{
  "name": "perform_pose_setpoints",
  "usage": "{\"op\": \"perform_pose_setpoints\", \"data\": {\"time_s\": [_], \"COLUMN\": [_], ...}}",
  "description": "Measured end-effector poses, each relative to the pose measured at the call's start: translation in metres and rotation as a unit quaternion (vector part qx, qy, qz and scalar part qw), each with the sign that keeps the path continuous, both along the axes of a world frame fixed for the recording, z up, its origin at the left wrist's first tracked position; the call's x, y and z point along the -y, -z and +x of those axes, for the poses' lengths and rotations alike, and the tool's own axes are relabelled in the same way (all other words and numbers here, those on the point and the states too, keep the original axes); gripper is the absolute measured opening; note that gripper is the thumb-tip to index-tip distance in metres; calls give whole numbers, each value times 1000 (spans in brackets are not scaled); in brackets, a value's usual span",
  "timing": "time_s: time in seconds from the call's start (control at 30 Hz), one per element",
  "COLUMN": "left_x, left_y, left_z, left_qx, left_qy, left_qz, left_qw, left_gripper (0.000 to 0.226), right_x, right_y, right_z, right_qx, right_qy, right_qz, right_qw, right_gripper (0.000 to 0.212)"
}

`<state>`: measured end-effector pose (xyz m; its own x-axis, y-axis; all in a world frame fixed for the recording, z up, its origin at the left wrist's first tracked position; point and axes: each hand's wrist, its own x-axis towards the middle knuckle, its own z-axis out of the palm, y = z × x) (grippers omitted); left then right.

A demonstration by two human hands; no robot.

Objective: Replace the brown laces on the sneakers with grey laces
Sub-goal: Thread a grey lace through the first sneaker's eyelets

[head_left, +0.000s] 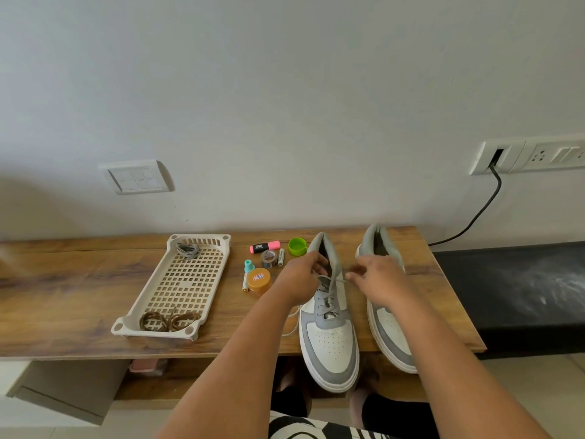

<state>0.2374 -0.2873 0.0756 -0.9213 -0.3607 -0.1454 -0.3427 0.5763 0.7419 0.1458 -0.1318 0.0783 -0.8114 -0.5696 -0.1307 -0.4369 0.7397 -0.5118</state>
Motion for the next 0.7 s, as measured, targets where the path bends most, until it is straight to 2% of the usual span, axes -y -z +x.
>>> {"op": "perform_pose_setpoints", "data": {"time_s": [0.13,0.23,0.33,0.4,0.5,0.57,0.63,0.7], "left_x": [-1,0,2,2,2,5,9,13], "left_y": [-1,-1,-1,-1,0,2,3,5], "left_z": [1,2,2,2,1,1,3,5], "left_qx": [-4,-2,0,2,2,-5,-3,32], "left_qy": [3,7,9,10,10,1,-16,-16], "left_qz": [-8,-5,6,7,-11,-53,-92,-91], "left_qw": [1000,1000,1000,1000,1000,999,996,995], "left_gripper": [43,43,44,43,31,19,23,34], "right_x": [14,7,-8,-19,-24,-18,-8,1], "right_y": [21,17,6,-7,-18,-17,-8,5], "right_z": [8,3,-13,-20,-18,-10,-4,-2], "right_qx": [0,41,-21,-85,-132,-109,-50,29], "right_qy": [-10,1,48,98,67,17,-19,-27], "right_qz": [-36,-56,63,146,169,148,110,34], "right_qw": [999,998,997,981,974,983,992,999], "right_gripper": [13,11,14,17,17,32,48,43]}}
